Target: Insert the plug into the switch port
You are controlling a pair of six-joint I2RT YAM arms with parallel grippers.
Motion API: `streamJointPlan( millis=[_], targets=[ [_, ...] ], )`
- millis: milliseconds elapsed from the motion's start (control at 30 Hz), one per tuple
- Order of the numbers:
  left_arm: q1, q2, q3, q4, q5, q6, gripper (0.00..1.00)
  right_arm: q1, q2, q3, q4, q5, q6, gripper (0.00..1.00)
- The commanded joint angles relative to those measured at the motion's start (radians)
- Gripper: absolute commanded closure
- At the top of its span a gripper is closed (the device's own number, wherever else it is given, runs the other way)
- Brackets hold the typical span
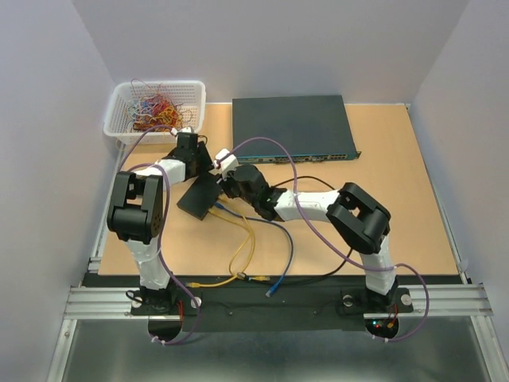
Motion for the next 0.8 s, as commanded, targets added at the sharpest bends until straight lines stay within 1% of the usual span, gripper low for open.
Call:
streamJointPlan(
  millis=[0, 33, 67, 100, 133, 167, 200, 233, 267, 333, 367, 467, 533, 567, 600, 633, 667, 733, 767],
  targets=[
    [0.017, -0.072, 0.041, -0.025, -0.081, -0.006, 0.34, 0.007, -0.103, -0.069, 0.091, 0.038, 0.027, 0.59],
    [0.017, -0.09, 0.029, -0.013, -0.091, -0.009, 0.33, 0.007, -0.147, -0.104, 0.094, 0.046, 0.038, 0.59],
    [0.011, -0.213, -0.003, 0.006, -0.168, -0.015, 0.33, 0.009, -0.249, -0.173, 0.086, 0.057, 0.072, 0.43],
    [0.011, -0.214, -0.004, 0.006, -0.168, -0.015, 0.33, 0.009, -0.25, -0.173, 0.076, 0.057, 0.072, 0.43],
    [0.006, -0.245, -0.022, 0.009, -0.191, -0.015, 0.33, 0.009, -0.311, -0.195, 0.057, 0.058, 0.102, 0.32],
    [-0.006, -0.313, -0.033, 0.009, -0.229, -0.015, 0.33, 0.009, -0.34, -0.203, 0.001, 0.054, 0.122, 0.25],
    [-0.011, -0.349, -0.042, 0.009, -0.243, -0.015, 0.33, 0.009, -0.371, -0.206, -0.032, 0.041, 0.139, 0.16],
    [-0.017, -0.383, -0.062, 0.011, -0.254, -0.022, 0.33, 0.009, -0.397, -0.209, -0.065, 0.02, 0.194, 0.04],
    [-0.037, -0.453, -0.073, 0.009, -0.268, -0.028, 0.33, 0.007, -0.449, -0.215, -0.14, 0.003, 0.22, 0.0],
    [-0.058, -0.519, -0.103, 0.015, -0.262, -0.044, 0.33, 0.007, -0.494, -0.219, -0.217, -0.046, 0.291, 0.0],
    [-0.075, -0.582, -0.106, 0.017, -0.256, -0.044, 0.33, 0.009, -0.52, -0.226, -0.254, -0.069, 0.307, 0.0],
    [-0.116, -0.68, -0.096, -0.024, -0.231, -0.024, 0.33, 0.01, -0.662, -0.262, -0.413, -0.133, 0.354, 0.0],
    [-0.13, -0.711, -0.071, -0.067, -0.219, -0.024, 0.33, 0.01, -0.739, -0.276, -0.463, -0.129, 0.385, 0.0],
    [-0.133, -0.733, -0.048, -0.115, -0.204, -0.022, 0.33, 0.01, -0.771, -0.282, -0.504, -0.111, 0.396, 0.0],
    [-0.136, -0.74, -0.036, -0.138, -0.163, -0.015, 0.33, 0.01, -0.849, -0.287, -0.561, -0.095, 0.405, 0.0],
    [-0.14, -0.75, -0.019, -0.161, -0.138, -0.007, 0.33, 0.01, -0.885, -0.304, -0.584, -0.08, 0.422, 0.0],
    [-0.143, -0.774, -0.016, -0.205, -0.098, 0.011, 0.33, 0.01, -0.926, -0.311, -0.627, -0.075, 0.431, 0.0],
    [-0.147, -0.808, -0.027, -0.242, -0.064, 0.036, 0.33, 0.01, -0.995, -0.325, -0.664, -0.083, 0.449, 0.0],
    [-0.149, -0.843, -0.048, -0.274, -0.038, 0.047, 0.33, 0.01, -1.061, -0.334, -0.702, -0.097, 0.458, 0.0]
  ],
)
